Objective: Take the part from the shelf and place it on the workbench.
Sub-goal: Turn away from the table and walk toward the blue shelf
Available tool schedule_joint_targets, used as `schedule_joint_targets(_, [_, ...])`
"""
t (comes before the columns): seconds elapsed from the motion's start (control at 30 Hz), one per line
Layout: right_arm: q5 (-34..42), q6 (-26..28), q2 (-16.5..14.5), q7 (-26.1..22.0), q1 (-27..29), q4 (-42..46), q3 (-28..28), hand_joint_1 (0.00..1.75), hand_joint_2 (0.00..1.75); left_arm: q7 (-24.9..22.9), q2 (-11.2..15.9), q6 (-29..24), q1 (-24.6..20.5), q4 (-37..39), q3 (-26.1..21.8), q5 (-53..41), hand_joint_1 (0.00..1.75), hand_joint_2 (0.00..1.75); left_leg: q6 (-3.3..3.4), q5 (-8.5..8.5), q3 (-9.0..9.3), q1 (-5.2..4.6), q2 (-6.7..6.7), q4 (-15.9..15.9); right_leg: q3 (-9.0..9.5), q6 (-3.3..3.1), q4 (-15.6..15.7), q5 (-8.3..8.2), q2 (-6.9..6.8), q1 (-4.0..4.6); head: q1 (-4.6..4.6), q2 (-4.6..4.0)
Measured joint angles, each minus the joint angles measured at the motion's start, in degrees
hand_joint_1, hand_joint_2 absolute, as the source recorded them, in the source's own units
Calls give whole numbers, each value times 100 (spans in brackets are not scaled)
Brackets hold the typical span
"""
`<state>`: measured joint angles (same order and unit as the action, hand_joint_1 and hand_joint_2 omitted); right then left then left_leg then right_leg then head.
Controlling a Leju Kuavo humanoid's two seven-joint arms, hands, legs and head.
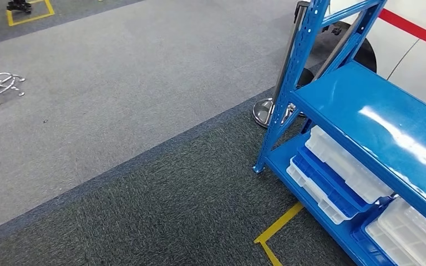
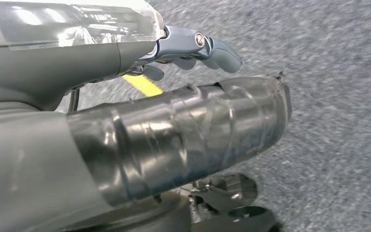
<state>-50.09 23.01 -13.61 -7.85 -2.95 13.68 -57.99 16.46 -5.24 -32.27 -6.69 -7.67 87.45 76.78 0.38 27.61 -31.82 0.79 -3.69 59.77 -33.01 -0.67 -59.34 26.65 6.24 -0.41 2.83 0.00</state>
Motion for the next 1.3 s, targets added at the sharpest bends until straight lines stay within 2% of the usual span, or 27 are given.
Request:
schedule_joint_targets(0.03, [-1, -1, -1, 0, 3, -1, 5, 0, 0, 5, 1, 0, -5, 0, 0, 0, 0, 0, 19, 17, 33, -10, -38, -74, -18, 41, -1, -4, 58, -10, 0, 0])
schedule_joint_targets(0.1, [-4, -2, 0, 0, 19, -2, 11, 0, 0, 15, -1, 0, -17, -1, 0, 2, 0, 0, 72, -3, 63, -11, 71, -129, -43, 120, 6, -18, 134, -31, 0, 0])
schedule_joint_targets(0.17, [-8, -3, 2, 1, 24, -2, 13, 0, 0, 18, -2, -1, -24, 1, 0, 2, 0, 0, 151, -51, 94, 14, 212, -203, -141, 178, -184, 114, -100, -14, 20, 0])
schedule_joint_targets(0.23, [-12, -5, 3, 2, 13, -2, 17, 0, 0, 15, -1, -2, -12, 2, 0, 1, 0, 0, 203, -68, 103, 18, 372, -238, -438, 225, -784, 460, -442, -7, 44, 0])
schedule_joint_targets(0.27, [-14, -7, 3, 2, 10, -2, 19, 0, 0, 13, 0, -2, 1, 2, 0, 1, 0, 0, 215, -62, 101, 13, 460, -236, -622, 248, -1147, 622, -517, -19, 49, 0])
schedule_joint_targets(0.3, [-15, -7, 3, 2, 10, -2, 20, 0, 0, 10, 1, -2, 11, 2, 0, 2, 0, 0, 213, -53, 100, 10, 547, -233, -753, 268, -1409, 698, -549, -33, 49, 0])
schedule_joint_targets(0.33, [-15, -8, 4, 2, 14, -2, 21, 0, 0, 7, 1, -2, 15, 2, 1, 2, 0, 0, 207, -42, 104, 10, 629, -230, -794, 285, -1497, 671, -570, -49, 48, 0])
schedule_joint_targets(0.37, [-19, -8, 5, 2, 19, -2, 22, 0, 0, 5, 1, -2, 13, 2, 1, 2, 0, 0, 196, -29, 113, 12, 703, -226, -717, 296, -1355, 538, -598, -63, 48, 0])
schedule_joint_targets(0.4, [-22, -8, 8, 2, 24, -2, 22, 0, 0, 4, 0, -2, 9, 2, 1, 2, 0, 0, 176, -13, 127, 14, 769, -219, -539, 298, -1029, 348, -666, -73, 48, 0])
schedule_joint_targets(0.47, [-29, -8, 11, 2, 18, -2, 23, 0, 0, 4, -1, -1, 5, 2, 0, 3, 0, 0, 114, 34, 160, -4, 881, -195, -156, 255, -296, 80, -951, -56, 47, 0])
schedule_joint_targets(0.5, [-30, -7, 11, 2, 11, -2, 25, 0, 0, 4, -1, -1, 4, 2, 0, 4, 0, 0, 77, 58, 177, -20, 932, -186, -49, 215, -85, 33, -1050, -35, 44, 0])
schedule_joint_targets(0.53, [-30, -7, 11, 1, 6, -2, 27, 0, 0, 4, -1, -1, 2, 2, 0, 5, 0, 0, 39, 78, 198, -35, 983, -185, -15, 171, -1, 39, -1094, -12, 40, 0])
schedule_joint_targets(0.6, [-31, -6, 10, 2, 12, -2, 31, 0, 0, 4, -1, -1, -13, 2, 0, 8, 0, 0, -29, 105, 248, -38, 1084, -201, -13, 89, 12, 28, -961, 0, 37, 0])
schedule_joint_targets(0.63, [-31, -6, 9, 2, 15, -2, 32, 0, 0, 4, -1, -1, -23, 2, 0, 9, 0, 0, -64, 146, 262, -25, 1050, -172, -5, 51, 28, 14, -896, -11, 37, 0])
schedule_joint_targets(0.7, [-32, -7, 6, 2, 8, -1, 32, 0, 0, 4, 0, -1, -32, 2, 1, 14, 0, 0, -116, 413, 125, 2, 779, 201, 6, -29, 60, -25, -764, -43, 29, 0])
schedule_joint_targets(0.77, [-37, -9, 3, 2, -1, -1, 33, 0, 0, 3, 1, -1, -20, 2, 2, 30, 0, 0, -135, 812, -230, 13, 491, 987, -11, -70, 62, -40, -622, -36, 21, 0])
schedule_joint_targets(0.8, [-40, -11, 1, 2, 0, -2, 33, 0, 0, 2, 2, -1, -8, 2, 2, 39, 0, 0, -136, 923, -401, 13, 442, 1331, -12, -77, 61, -42, -541, -27, 22, 0])
schedule_joint_targets(0.83, [-44, -13, 1, 2, 4, -2, 33, 0, 0, 0, 2, -1, 4, 2, 2, 46, 0, 0, -129, 917, -501, 11, 419, 1501, -8, -80, 59, -43, -456, -20, 21, 0])
schedule_joint_targets(0.87, [-46, -14, 1, 2, 9, -2, 33, 0, 0, -1, 2, -1, 13, 2, 2, 50, 0, 0, -113, 787, -499, 10, 405, 1440, 1, -80, 58, -43, -371, -15, 21, 0])
schedule_joint_targets(0.9, [-47, -15, 0, 2, 13, -2, 33, 0, 0, -2, 2, -1, 18, 2, 2, 52, 0, 0, -87, 565, -399, 9, 367, 1159, 14, -79, 58, -43, -286, -11, 21, 0])
schedule_joint_targets(0.97, [-49, -16, -9, 2, 10, -3, 33, 0, 0, -2, 10, -1, 21, 3, 2, 54, 0, 0, -9, 128, -93, 9, 101, 342, 19, -63, 44, -40, -133, -2, 23, 0])
schedule_joint_targets(1.03, [-52, -18, -20, 2, 1, -5, 34, 0, 0, -2, 21, -2, 18, 7, 3, 57, 0, 0, 43, -11, 64, 0, -105, -112, -14, -3, 26, -41, 0, -9, 25, -1])
schedule_joint_targets(1.1, [-61, -19, -23, 3, 12, -8, 35, 0, 0, -6, 21, -3, 8, 8, 4, 63, 0, 0, 71, -8, 94, -7, -31, -179, -53, 89, 37, -59, 126, -24, 26, -1])
schedule_joint_targets(1.13, [-66, -18, -22, 3, 21, -8, 35, 0, 0, -10, 19, -2, 2, 8, 4, 68, 0, 0, 98, -31, 115, 1, 37, -214, -72, 124, 20, -49, 96, -25, 26, -1])
schedule_joint_targets(1.2, [-78, -17, -20, 8, 25, -9, 35, 0, 0, -16, 14, -2, -5, 9, 4, 78, 0, 0, 163, -81, 145, 29, 189, -289, -208, 179, -243, 133, -183, -8, 40, 0])
schedule_joint_targets(1.23, [-83, -17, -19, 9, 20, -9, 35, 0, 0, -16, 15, -2, 0, 10, 4, 78, 0, 0, 183, -89, 149, 27, 274, -303, -352, 201, -548, 315, -372, -13, 46, 0])
schedule_joint_targets(1.3, [-90, -17, -19, 11, 14, -9, 35, 0, 0, -16, 15, -1, 20, 10, 4, 82, 0, 0, 198, -77, 145, 19, 456, -301, -714, 261, -1276, 651, -540, -35, 53, 0])
